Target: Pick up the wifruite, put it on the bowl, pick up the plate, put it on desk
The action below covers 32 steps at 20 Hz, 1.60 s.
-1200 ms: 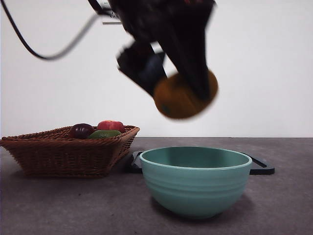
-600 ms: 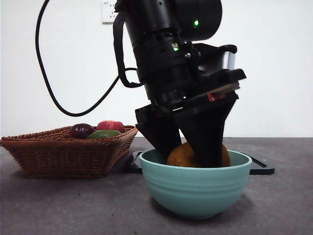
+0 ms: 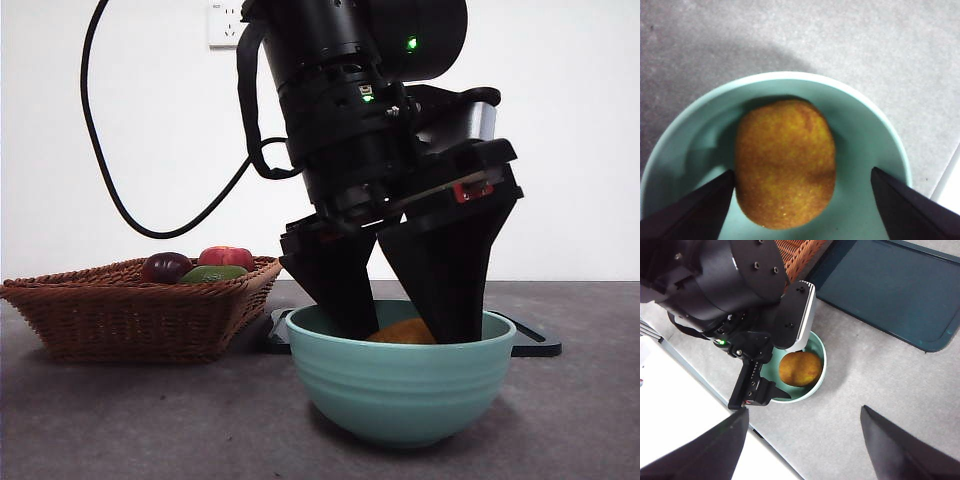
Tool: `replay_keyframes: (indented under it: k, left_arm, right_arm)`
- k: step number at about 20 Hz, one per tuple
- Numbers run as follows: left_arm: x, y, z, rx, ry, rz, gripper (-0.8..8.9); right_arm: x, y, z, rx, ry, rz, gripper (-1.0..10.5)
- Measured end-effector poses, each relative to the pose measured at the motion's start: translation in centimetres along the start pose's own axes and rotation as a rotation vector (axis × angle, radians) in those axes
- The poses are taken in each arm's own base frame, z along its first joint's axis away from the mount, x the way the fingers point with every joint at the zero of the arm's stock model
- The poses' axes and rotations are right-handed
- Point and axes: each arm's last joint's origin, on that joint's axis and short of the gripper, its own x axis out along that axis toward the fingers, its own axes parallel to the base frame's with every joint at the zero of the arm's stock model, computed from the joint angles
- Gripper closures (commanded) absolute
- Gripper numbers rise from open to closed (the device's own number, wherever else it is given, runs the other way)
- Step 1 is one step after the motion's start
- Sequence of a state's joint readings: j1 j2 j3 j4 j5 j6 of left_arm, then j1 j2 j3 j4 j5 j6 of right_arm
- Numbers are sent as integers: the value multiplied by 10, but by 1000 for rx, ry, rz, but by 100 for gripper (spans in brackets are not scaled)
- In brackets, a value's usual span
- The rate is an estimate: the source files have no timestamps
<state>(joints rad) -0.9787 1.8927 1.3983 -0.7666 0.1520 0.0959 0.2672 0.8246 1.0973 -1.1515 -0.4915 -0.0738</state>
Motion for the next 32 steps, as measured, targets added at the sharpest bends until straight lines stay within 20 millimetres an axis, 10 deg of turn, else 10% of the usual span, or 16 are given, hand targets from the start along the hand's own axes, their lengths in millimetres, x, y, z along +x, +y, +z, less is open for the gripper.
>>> replay_keyframes:
  k: [5, 11, 17, 27, 32]
  left_arm:
    - [-22, 2, 6, -7, -62, 10, 376]
    - [-140, 24, -6, -116, -409, 93, 377]
    - [-243, 54, -75, -331, -656, 249, 378]
    - [-203, 12, -203, -376, -631, -35, 378]
    - [-197, 1, -219, -371, -613, -78, 378]
  right_arm:
    - [0, 0, 0, 0, 0, 0, 591]
    - [0, 0, 0, 0, 0, -1, 591]
    - [0, 0, 0, 0, 0, -1, 591]
    - [0, 0, 0, 0, 0, -1, 591]
    - [0, 0, 0, 3, 0, -1, 591]
